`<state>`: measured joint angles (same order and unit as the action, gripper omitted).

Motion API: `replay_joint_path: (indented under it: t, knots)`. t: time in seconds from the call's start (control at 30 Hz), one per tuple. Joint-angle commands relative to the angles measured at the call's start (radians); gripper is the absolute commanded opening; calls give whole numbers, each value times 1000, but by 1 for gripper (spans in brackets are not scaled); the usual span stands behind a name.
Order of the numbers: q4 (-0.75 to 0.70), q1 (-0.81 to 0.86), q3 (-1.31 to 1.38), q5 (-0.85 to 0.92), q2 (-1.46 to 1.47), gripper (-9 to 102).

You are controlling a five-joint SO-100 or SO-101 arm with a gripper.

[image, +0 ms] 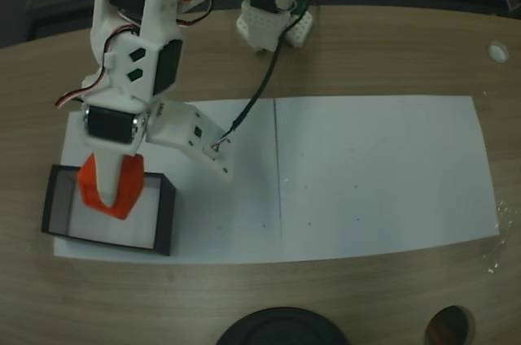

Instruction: Grab a orange square and put it in the box.

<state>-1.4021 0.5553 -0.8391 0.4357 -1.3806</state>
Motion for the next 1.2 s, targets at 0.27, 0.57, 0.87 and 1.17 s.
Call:
replay_joint_path:
  t: [0.27, 0.57, 0.87, 1.17]
  knots:
    - [64, 71, 72, 3, 133, 2]
    - [66, 75, 72, -2, 235, 2]
    - [52, 77, 67, -69, 238, 27]
    - [-25, 20, 74, -127, 164, 32]
